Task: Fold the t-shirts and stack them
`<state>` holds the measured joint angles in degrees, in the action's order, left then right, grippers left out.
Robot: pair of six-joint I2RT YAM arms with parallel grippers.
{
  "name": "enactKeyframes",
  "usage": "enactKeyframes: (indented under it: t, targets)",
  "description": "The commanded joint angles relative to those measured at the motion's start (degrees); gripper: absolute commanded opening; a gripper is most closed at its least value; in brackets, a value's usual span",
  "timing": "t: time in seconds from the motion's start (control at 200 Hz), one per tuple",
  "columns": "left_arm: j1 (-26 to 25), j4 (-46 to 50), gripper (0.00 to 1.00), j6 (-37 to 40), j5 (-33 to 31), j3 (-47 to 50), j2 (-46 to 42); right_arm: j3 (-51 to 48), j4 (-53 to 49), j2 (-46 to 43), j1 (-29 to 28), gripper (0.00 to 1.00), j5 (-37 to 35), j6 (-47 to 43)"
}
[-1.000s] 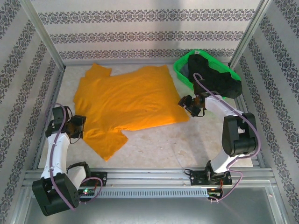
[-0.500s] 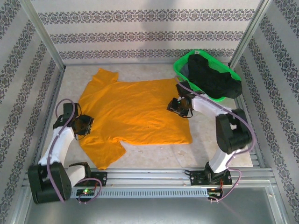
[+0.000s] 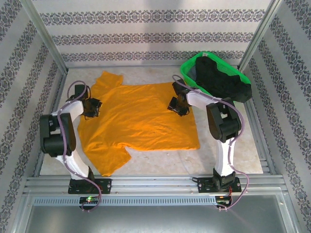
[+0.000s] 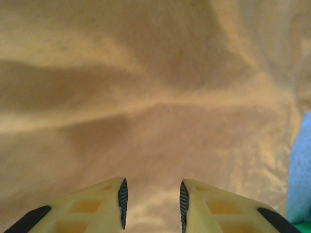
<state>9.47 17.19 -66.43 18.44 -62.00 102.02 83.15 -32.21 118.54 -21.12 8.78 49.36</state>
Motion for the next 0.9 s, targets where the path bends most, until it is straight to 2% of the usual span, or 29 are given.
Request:
enactKeyframes:
  t: [0.0, 0.34, 0.645, 0.774, 0.894]
  targets:
    - [0.6, -0.7, 0.35, 0.1, 1.8, -2.3, 6.2, 4.3, -5.6, 4.4, 0.4, 0.43, -1.4, 2.9]
    - [5.7, -3.3, 0.35, 0.4, 5.2, -10.6, 15.4, 21.1, -10.3, 16.0, 1.0, 0.44, 1.7, 5.9]
    - [10.0, -7.2, 0.37, -0.2, 8.4, -21.2, 22.7, 44.5, -16.0, 28.8, 3.8, 0.47, 3.4, 3.9]
    - [10.5, -9.0, 0.47, 2.2, 8.3, -22.1, 19.0, 52.9, -17.6, 29.4, 4.0, 0.53, 4.8, -2.1]
    - [9.8, -4.2, 0.53, 5.7, 4.2, -18.7, 9.6, 48.2, -14.1, 21.9, 3.8, 0.56, 5.2, -4.6]
